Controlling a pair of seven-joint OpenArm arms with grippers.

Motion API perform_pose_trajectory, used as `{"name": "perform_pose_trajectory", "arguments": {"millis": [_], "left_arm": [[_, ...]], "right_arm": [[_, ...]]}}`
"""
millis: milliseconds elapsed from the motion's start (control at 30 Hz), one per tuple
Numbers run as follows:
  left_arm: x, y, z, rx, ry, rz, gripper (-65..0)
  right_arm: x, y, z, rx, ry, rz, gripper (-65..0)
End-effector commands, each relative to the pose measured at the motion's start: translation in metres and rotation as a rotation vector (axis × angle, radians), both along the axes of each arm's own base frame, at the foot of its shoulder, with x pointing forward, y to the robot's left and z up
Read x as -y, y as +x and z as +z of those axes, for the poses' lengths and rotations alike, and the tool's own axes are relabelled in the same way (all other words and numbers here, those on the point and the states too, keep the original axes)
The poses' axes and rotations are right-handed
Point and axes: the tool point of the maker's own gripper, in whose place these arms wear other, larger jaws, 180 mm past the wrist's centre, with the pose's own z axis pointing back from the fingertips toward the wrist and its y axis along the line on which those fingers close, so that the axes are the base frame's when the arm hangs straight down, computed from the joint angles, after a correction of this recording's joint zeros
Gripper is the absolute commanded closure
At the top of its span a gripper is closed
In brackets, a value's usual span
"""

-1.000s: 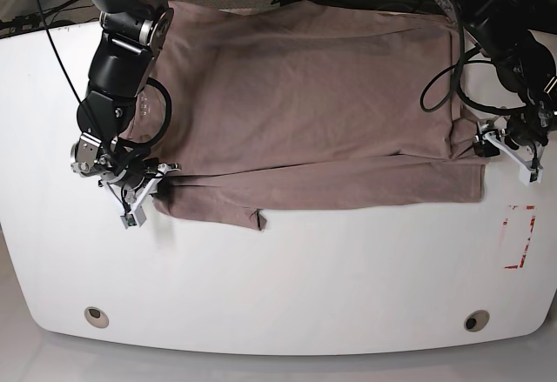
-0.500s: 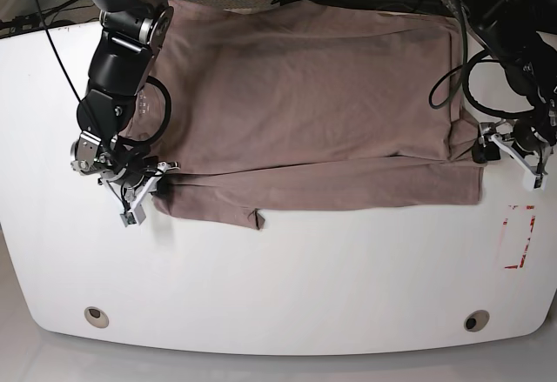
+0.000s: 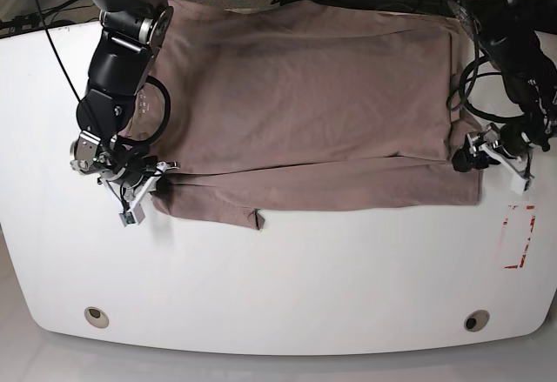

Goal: Fold the T-shirt properly
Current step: 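Fold the hem up toward the collar with both grippers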

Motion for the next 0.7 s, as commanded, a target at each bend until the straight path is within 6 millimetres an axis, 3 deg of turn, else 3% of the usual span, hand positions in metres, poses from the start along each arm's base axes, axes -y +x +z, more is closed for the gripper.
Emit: {"name": "perform_pose_trajectory", "arguments": {"millis": [0, 167, 200, 467, 667], "left_arm": [[0.0103, 0.0055, -0.0038, -0.032, -0.001, -0.048, -54.7], [0.0177, 0.0041, -0.0087, -0.053, -0.006, -0.071, -53.5], [0.0177, 0.0039, -0.0088, -0.054, -0.006, -0.071, -50.8], [0.0145, 0.0046, -0.0077, -0.047, 0.000, -0.063, -6.1], [0.0116, 0.0091, -0.0044, -0.019, -0.005, -0.035, -3.2]], "right_arm": [[0.0058, 0.0160, 0.0211, 0.070, -0.004, -0.005, 0.0], [0.0050, 0.0142, 0.0190, 0.066, -0.002, -0.004, 0.0], [0.0050, 0.0142, 0.0190, 0.066, -0.002, -0.004, 0.0], [0.0050, 0.0136, 0.0184, 0.064, -0.002, -0.004, 0.0], [0.0043, 0.0133, 0.0181, 0.064, -0.001, -0.003, 0.0]]}}
